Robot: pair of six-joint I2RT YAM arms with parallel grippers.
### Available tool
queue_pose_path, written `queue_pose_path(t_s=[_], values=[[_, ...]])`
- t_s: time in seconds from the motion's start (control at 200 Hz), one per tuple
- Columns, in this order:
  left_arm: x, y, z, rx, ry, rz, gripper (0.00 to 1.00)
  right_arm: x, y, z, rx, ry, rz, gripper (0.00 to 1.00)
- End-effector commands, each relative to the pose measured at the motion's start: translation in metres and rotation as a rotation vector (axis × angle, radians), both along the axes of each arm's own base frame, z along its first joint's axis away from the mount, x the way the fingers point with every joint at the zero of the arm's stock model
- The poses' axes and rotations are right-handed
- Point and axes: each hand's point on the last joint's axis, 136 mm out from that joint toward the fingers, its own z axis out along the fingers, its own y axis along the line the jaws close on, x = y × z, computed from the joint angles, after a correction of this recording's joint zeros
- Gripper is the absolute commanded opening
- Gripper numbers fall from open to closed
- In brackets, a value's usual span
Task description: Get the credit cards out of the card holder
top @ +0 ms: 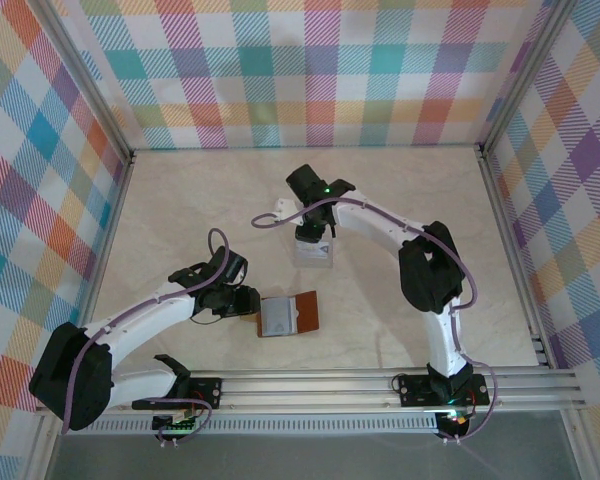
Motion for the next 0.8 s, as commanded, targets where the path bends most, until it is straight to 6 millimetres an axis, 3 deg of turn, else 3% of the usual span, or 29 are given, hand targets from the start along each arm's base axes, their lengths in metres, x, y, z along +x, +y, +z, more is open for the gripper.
queue_pose_path(t_s=[0.0, 0.22, 0.33, 0.465, 0.605, 0.795], values=[[0.003, 0.005, 0.007, 0.01, -0.015, 0.006, 0.43, 0.002, -0.007, -0.015, -0.042, 0.004, -0.009, 0.51], [-0.001, 0.007, 0.002, 0.017, 0.0, 0.012, 0.43, -0.007, -0.013, -0.048, -0.089, 0.067, -0.001, 0.51], [-0.002, 0.007, 0.003, 0.013, 0.0, 0.012, 0.43, -0.011, -0.011, -0.048, -0.085, 0.082, 0.01, 0.51], [-0.001, 0.006, 0.006, 0.008, -0.005, 0.014, 0.43, -0.009, -0.008, -0.031, -0.052, 0.046, 0.01, 0.52], [-0.001, 0.005, 0.007, 0.002, -0.006, 0.013, 0.43, -0.006, -0.003, 0.004, 0.026, -0.018, -0.024, 0.52], [0.002, -0.001, 0.011, -0.027, -0.007, 0.007, 0.4, -0.025, 0.002, 0.036, 0.152, 0.01, -0.121, 0.53]])
